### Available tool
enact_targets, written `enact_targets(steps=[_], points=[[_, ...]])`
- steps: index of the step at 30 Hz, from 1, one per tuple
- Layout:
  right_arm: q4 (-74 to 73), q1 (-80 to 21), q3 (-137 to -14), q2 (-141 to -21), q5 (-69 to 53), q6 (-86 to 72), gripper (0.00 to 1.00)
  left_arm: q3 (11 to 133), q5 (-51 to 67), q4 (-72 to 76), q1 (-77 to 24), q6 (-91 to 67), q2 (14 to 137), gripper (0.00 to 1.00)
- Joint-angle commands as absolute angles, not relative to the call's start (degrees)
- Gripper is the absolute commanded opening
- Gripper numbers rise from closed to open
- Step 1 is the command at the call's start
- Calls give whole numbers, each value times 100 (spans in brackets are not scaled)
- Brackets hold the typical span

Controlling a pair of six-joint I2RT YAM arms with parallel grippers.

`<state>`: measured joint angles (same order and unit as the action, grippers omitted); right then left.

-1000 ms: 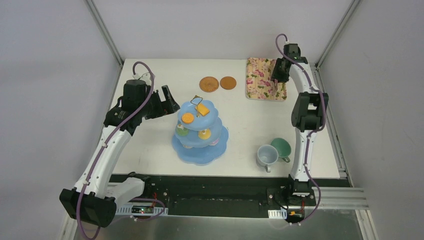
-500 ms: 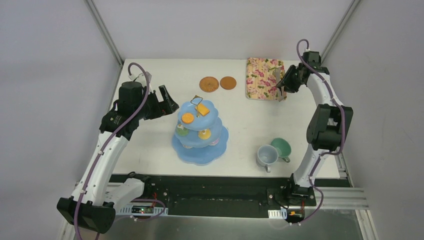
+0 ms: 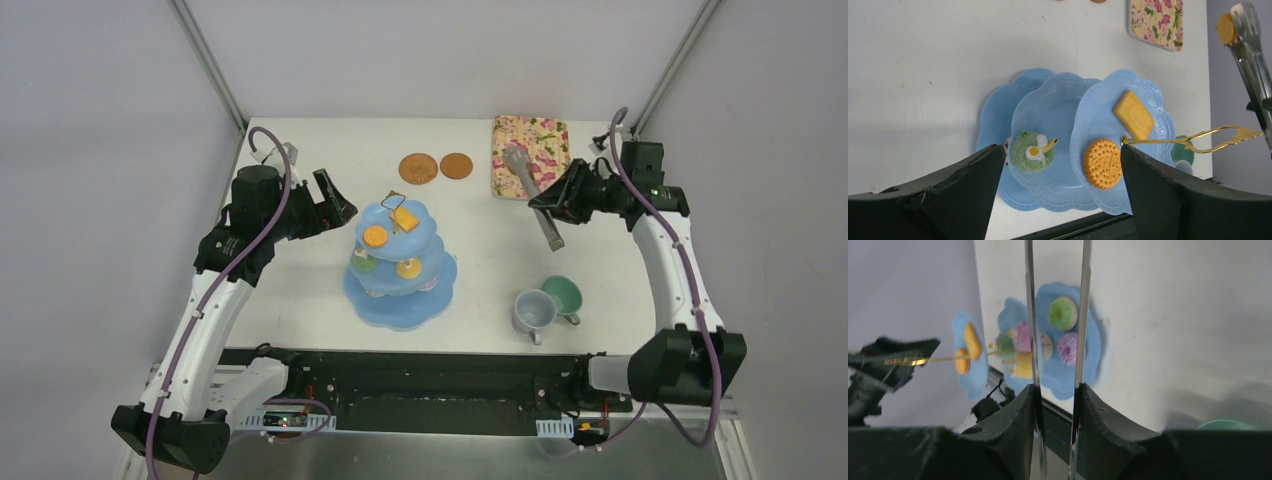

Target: Serve the afternoon tea

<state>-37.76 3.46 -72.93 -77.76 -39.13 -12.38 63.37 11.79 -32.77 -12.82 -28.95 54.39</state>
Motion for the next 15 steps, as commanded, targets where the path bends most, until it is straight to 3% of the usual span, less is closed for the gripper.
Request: enact_targets(steps=[1,15], points=[[-4201,-344,-7098,-6905,-5095,-981,15,6271,1324,-2991,-1336,-3122,5276,89],[-5175,-2607,-7242,-5813,-4453,-1233,17,6327,1273,-3003,-1336,-3199,5279,89]])
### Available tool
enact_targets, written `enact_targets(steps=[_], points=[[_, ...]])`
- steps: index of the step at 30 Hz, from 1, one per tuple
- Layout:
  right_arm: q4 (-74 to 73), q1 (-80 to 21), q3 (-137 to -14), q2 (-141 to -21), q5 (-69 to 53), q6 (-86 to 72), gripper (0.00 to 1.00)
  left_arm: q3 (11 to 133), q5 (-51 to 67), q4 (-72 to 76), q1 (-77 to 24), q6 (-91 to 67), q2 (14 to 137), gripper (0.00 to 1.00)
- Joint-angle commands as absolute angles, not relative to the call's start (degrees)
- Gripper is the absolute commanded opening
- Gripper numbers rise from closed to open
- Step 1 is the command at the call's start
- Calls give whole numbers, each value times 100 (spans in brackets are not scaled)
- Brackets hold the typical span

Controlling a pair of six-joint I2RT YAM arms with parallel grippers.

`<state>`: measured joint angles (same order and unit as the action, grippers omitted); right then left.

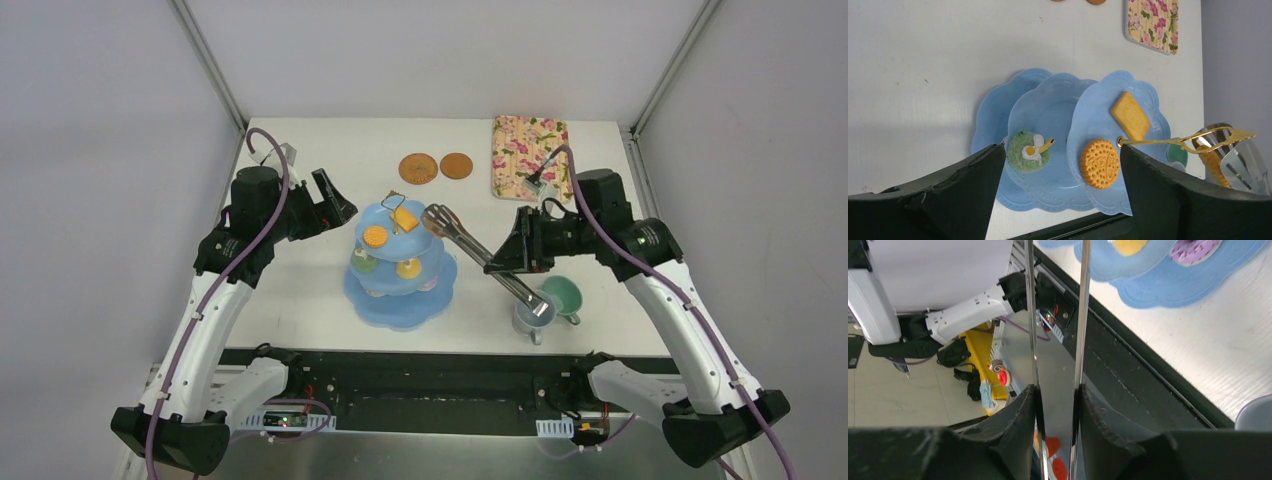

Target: Serve the afternoon tea

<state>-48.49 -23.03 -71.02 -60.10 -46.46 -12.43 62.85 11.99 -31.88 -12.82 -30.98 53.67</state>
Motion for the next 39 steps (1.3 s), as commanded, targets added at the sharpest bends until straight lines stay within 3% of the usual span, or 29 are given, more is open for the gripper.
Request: enact_targets(steps=[1,17,25,39], points=[[-5207,-2709,-7284,-5817,-4429,-1231,17,6317,1269,-3020,-1336,-3213,5268,89],[-5212,-4567,-8070,-6787,-2542,-1274,24,6345,1279,-3057,-1336,-3287,5225,88],[-5309,-4862,-8323,-6977,-1761,-1237,36,6321,1260,-3024,-1336,-3287,5272,88],[-5230,-5080,-8560,-7267,-1531,-1169,46,6301,1270,-2922,-1336,-3266,5418,88]])
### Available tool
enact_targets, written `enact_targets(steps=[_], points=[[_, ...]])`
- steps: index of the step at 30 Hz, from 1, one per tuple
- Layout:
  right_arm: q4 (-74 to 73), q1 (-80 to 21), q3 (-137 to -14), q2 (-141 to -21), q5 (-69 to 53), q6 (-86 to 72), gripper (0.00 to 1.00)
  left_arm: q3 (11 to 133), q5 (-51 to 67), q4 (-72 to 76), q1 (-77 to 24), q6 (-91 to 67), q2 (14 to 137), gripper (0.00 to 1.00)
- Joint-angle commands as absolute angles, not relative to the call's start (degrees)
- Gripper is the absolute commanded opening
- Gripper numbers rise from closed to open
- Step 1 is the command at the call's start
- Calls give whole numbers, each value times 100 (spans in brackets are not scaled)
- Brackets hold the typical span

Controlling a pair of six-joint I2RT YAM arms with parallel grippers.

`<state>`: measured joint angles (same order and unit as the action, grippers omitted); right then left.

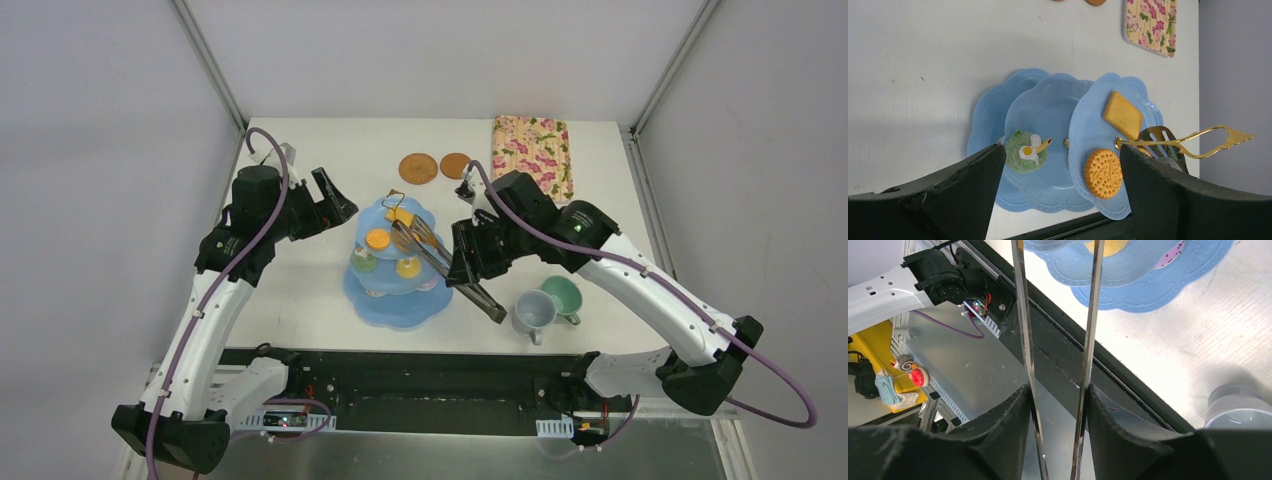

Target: Serve the afternoon tea

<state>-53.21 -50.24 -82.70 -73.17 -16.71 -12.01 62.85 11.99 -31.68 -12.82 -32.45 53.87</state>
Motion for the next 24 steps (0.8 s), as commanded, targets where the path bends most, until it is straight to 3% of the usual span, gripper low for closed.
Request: enact_targets(steps=[1,6,11,21,24], points=[[-5210,-5080,-8563,-7242,-1522,-1171,47,6295,1274,-2919,-1336,-3261,5427,88],[-5097,-5074,-8535,-7117,-1481,-1190,51,6292,1283,-2885,-1336,-3236,5474,88],[-5095,-5079,-8522,-6786,-1223,-1231,47,6293,1263,-2882,-1336,-3164,5501,88],[-4929,-5056,-7698,-5247,1081,-1813,28,6334,1078,-2998,-1336,-2906,5472,88],[-4554,-5022,-7501,-5249,1735,-1741,28,6331,1071,-2977,-1336,-2856,5481,89]])
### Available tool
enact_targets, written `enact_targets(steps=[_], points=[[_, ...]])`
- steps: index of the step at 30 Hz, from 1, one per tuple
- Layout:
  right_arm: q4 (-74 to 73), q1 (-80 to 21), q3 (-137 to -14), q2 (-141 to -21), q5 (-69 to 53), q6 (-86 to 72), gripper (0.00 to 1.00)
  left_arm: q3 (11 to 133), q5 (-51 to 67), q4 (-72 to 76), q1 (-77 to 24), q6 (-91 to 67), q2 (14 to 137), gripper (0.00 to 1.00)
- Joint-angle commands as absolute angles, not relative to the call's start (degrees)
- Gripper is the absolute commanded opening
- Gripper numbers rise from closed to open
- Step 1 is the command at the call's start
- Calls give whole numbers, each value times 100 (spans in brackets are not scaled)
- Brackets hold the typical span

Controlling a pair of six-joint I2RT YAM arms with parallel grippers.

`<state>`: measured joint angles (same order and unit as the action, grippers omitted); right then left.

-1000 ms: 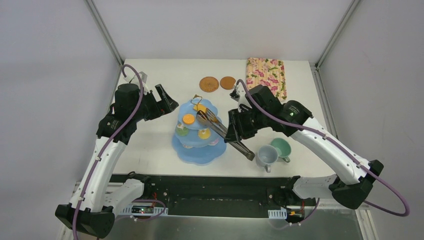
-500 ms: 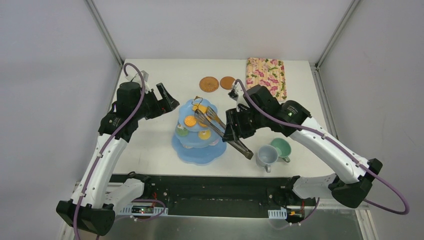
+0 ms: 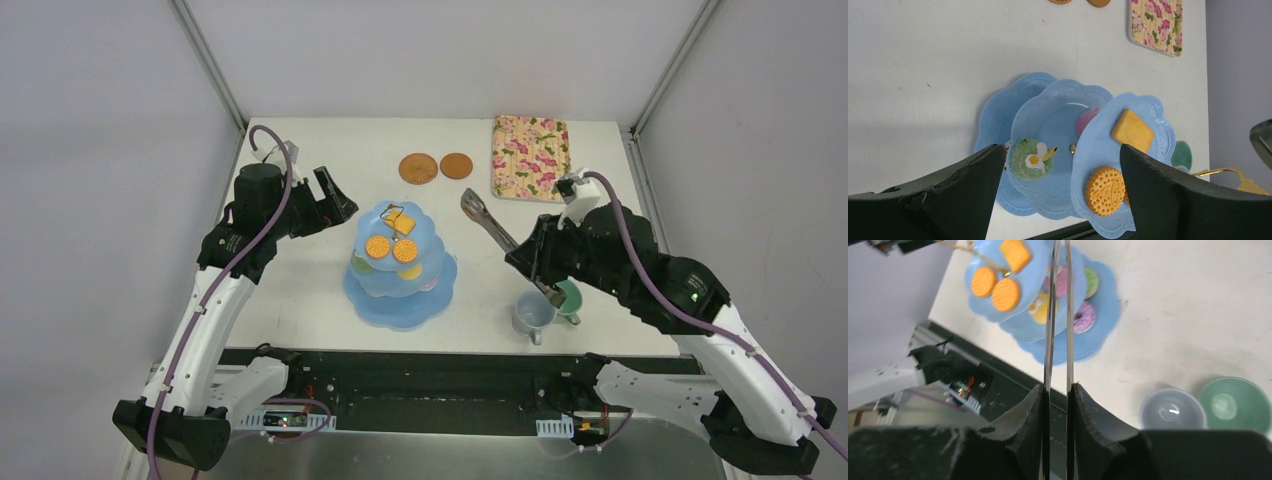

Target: Serve the afternoon tea

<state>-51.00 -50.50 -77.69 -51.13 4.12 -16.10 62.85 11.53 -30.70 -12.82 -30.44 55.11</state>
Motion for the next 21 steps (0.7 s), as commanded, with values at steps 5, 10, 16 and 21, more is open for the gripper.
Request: enact_targets(steps=[5,10,16,21], points=[[-3715,-4165,-7158,-5924,2783,-1198,38,6323,1029,-2993,-1336,-2796,5476,89],[-2127,-1525,-6952,-7328,1288,-875,40,6356,978,-3054,-1336,-2693,5443,89],[-1801,-667,-8517,-9934,-168,-570,38,6446,853,-3307,-1336,-2538,5325,89],[-2021,-503,-9487,-11239,-239,-91,39,6504,750,-3450,-1336,-2470,5270,89]])
